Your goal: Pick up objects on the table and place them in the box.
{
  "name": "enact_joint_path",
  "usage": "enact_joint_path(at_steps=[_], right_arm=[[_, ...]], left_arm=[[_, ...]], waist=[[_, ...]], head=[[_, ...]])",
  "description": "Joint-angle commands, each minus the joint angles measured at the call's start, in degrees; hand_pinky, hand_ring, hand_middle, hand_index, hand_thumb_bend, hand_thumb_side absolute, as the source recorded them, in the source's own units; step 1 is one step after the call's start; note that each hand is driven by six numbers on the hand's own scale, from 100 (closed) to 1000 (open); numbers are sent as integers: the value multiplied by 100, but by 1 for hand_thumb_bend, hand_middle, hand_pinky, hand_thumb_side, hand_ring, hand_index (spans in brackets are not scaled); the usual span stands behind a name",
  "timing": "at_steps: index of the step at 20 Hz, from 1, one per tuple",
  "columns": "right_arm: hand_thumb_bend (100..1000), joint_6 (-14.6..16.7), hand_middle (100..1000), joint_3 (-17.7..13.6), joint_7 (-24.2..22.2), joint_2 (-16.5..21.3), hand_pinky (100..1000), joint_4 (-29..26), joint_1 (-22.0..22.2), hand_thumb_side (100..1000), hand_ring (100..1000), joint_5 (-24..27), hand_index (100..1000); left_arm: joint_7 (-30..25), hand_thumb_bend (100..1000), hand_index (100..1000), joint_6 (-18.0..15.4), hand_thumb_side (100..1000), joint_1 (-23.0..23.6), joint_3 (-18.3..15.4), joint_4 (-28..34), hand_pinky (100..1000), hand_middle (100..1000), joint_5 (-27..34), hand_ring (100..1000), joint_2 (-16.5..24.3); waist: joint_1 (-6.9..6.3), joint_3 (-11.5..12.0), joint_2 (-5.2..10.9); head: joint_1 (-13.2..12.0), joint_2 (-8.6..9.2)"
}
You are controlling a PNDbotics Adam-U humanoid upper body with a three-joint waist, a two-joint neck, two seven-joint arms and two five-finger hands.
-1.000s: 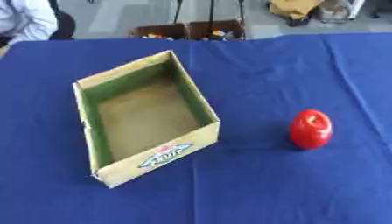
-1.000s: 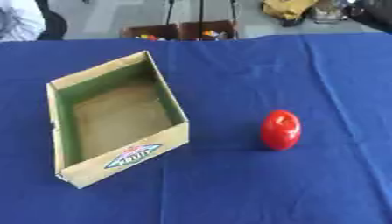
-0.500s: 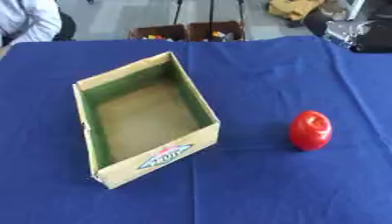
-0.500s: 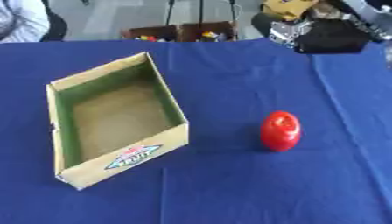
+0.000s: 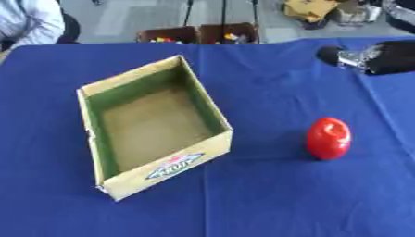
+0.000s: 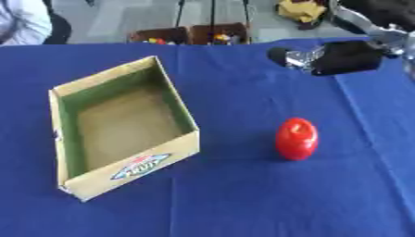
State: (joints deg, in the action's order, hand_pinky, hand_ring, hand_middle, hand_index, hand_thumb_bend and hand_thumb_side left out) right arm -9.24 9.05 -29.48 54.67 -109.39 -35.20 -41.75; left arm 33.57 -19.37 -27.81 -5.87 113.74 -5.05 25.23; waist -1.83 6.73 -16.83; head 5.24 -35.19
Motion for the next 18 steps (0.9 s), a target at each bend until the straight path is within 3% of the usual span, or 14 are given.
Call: enact_joint_path(at_steps=[1, 4, 11, 17, 18], right_arm=[[564, -95, 869, -97, -94, 239, 768, -104, 59, 1000, 823, 21, 960], [607, -196, 874, -118, -128, 267, 764, -254, 255, 992, 827, 148, 974], [755, -542, 873, -131, -544, 257, 781, -498, 579, 650, 839, 834, 983], [710, -620, 889, -97, -1029, 200, 801, -520, 755, 396, 850, 1183, 997], [710, -644, 889, -90, -1112, 190, 801, -520, 774, 396, 850, 1260, 997]], left_arm=[[-18, 100, 896, 0, 964, -83, -28, 85, 653, 836, 3, 864, 148], [-14, 100, 896, 4, 964, -82, -32, 85, 653, 836, 3, 864, 143], [-11, 100, 896, 2, 965, -94, -36, 85, 653, 836, 6, 864, 134], [-13, 100, 895, 6, 965, -96, -39, 85, 654, 835, 8, 864, 127], [-14, 100, 895, 8, 965, -95, -38, 85, 654, 835, 9, 864, 125]], waist=[[72, -7, 168], [75, -20, 151], [77, -31, 138], [72, -37, 122], [72, -38, 120]], head=[[14, 66], [11, 84], [12, 117], [17, 129], [16, 128]])
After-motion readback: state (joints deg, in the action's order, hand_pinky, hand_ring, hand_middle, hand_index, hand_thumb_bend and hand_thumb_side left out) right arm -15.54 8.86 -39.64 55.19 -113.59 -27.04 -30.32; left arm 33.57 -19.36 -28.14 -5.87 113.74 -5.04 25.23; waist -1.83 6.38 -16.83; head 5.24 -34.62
